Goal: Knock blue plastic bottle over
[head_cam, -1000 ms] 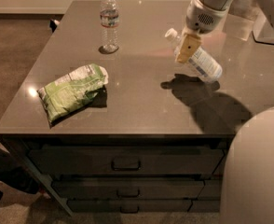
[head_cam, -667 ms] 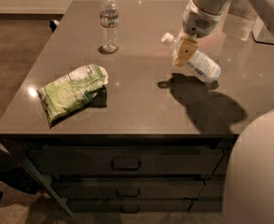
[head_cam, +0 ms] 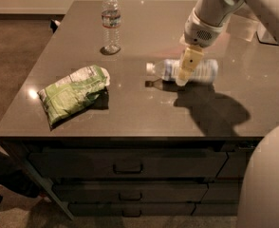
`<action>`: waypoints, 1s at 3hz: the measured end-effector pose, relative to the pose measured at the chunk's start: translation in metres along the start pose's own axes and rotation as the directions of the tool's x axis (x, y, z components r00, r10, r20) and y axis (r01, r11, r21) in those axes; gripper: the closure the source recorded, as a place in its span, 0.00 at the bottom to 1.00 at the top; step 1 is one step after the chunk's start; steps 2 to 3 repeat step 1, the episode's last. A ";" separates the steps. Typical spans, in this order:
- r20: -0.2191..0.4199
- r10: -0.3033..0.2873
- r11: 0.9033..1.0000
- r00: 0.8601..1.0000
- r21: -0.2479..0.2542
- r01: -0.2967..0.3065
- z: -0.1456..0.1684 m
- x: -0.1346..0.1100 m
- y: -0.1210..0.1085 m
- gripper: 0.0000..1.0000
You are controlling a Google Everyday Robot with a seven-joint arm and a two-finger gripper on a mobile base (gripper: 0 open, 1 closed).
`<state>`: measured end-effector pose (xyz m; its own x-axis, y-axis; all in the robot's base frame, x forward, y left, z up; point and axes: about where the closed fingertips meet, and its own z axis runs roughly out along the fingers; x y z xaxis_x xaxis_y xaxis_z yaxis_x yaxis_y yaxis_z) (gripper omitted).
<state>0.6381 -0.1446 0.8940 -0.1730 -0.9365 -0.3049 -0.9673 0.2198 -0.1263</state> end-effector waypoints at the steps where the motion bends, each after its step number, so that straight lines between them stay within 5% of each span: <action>1: 0.005 0.006 1.000 1.000 0.000 -0.006 0.004 0.002 0.002 0.00; 3: 0.005 0.006 1.000 1.000 0.000 -0.006 0.004 0.002 0.002 0.00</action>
Offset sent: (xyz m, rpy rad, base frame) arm 0.0000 0.0000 0.0000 0.0000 0.0000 0.0000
